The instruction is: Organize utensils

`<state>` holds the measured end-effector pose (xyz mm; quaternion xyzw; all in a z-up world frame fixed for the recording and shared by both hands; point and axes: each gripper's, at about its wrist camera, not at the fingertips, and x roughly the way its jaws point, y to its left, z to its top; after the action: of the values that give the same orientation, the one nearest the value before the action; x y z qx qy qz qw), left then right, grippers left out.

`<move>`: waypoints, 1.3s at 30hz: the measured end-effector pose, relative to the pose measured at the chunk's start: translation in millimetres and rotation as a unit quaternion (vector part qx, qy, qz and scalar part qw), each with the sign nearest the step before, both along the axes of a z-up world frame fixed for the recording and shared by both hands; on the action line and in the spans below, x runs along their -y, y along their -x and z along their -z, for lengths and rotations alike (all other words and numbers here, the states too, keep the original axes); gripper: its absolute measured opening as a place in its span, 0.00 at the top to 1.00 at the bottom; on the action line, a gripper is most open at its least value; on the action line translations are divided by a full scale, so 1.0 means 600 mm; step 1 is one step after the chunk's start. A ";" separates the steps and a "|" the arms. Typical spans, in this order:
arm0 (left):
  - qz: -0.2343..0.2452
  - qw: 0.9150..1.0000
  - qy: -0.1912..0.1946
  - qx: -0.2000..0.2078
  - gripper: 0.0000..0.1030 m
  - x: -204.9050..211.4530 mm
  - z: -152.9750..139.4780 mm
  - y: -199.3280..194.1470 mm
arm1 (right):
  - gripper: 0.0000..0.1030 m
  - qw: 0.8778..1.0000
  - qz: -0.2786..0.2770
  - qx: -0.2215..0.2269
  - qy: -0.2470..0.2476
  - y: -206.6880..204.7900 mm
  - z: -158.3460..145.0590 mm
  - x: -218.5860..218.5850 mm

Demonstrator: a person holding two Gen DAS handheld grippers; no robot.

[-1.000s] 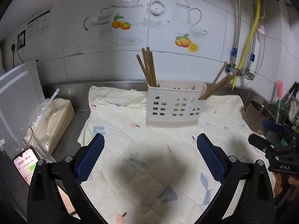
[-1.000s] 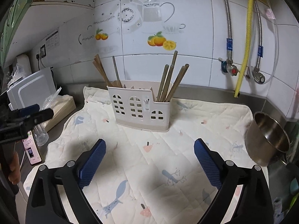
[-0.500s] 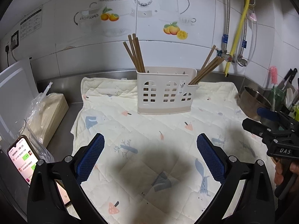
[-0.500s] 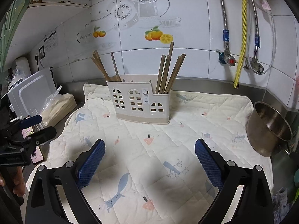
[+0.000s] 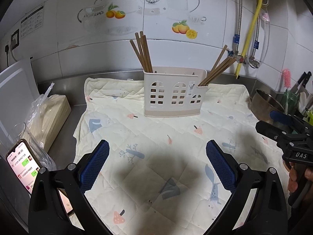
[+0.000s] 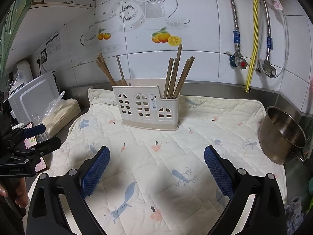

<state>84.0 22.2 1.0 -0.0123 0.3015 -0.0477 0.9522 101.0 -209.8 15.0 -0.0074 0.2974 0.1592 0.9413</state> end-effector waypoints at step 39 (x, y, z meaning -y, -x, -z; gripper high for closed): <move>-0.001 1.000 -0.003 -0.001 0.05 -0.006 0.003 0.002 | 0.09 1.000 -0.005 -0.009 -0.001 -0.001 0.007 -0.002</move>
<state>82.5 26.0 -0.9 -0.0100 0.3025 -0.0463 0.9520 101.5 -208.3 10.7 -0.0060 0.3060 0.1639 0.9378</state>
